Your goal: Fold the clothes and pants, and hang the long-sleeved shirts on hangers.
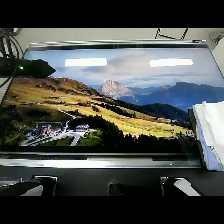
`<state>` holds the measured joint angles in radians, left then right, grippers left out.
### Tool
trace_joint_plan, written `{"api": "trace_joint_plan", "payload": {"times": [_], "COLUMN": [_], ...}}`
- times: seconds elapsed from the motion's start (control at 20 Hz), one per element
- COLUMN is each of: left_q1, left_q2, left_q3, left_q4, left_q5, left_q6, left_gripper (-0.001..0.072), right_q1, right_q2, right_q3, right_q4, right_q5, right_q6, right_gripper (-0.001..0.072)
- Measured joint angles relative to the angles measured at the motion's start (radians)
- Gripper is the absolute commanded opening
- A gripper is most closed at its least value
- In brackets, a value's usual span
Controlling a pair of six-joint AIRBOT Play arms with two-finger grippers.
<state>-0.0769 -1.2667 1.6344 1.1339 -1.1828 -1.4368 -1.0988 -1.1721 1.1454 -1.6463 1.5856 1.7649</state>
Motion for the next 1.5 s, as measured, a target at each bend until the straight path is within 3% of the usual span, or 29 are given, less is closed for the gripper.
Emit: {"api": "trace_joint_plan", "payload": {"times": [0.1, 0.25, 0.45, 0.5, 0.55, 0.6, 0.75, 0.85, 1.1, 1.5], "left_q1": [-0.016, -0.031, -0.037, -0.037, -0.037, -0.038, -0.048, -0.062, -0.101, -0.111], "left_q2": [0.0, 0.0, -0.026, -0.042, -0.066, -0.094, -0.179, -0.187, -0.15, -0.141], "left_q3": [0.02, 0.09, 0.155, 0.161, 0.166, 0.169, 0.119, 0.023, -0.177, -0.228], "left_q4": [0.0, 0.009, 0.196, 0.252, 0.296, 0.33, 0.385, 0.392, 0.4, 0.403], "left_q5": [0.024, 0.131, 0.266, 0.246, 0.194, 0.128, -0.121, -0.187, -0.12, -0.086], "left_q6": [-0.002, -0.02, -0.164, -0.2, -0.23, -0.252, -0.272, -0.273, -0.292, -0.299], "left_gripper": [0.0022, 0.002, 0.0029, 0.0194, 0.0593, 0.072, 0.072, 0.072, 0.072, 0.072], "right_q1": [0.0, 0.034, 0.275, 0.367, 0.455, 0.546, 0.759, 0.859, 1.012, 1.058], "right_q2": [0.001, 0.002, -0.004, -0.017, -0.039, -0.071, -0.205, -0.281, -0.349, -0.365], "right_q3": [0.085, 0.306, 0.496, 0.518, 0.532, 0.543, 0.56, 0.561, 0.542, 0.536], "right_q4": [0.02, 0.201, 0.38, 0.396, 0.406, 0.412, 0.424, 0.423, 0.362, 0.333], "right_q5": [-0.062, -0.264, -0.485, -0.489, -0.472, -0.424, -0.22, -0.103, -0.002, 0.034], "right_q6": [-0.017, -0.08, -0.158, -0.161, -0.16, -0.155, -0.122, -0.102, -0.069, -0.061], "right_gripper": [0.06, 0.0599, 0.0598, 0.0597, 0.0598, 0.0599, 0.0598, 0.0598, 0.0599, 0.0599]}}
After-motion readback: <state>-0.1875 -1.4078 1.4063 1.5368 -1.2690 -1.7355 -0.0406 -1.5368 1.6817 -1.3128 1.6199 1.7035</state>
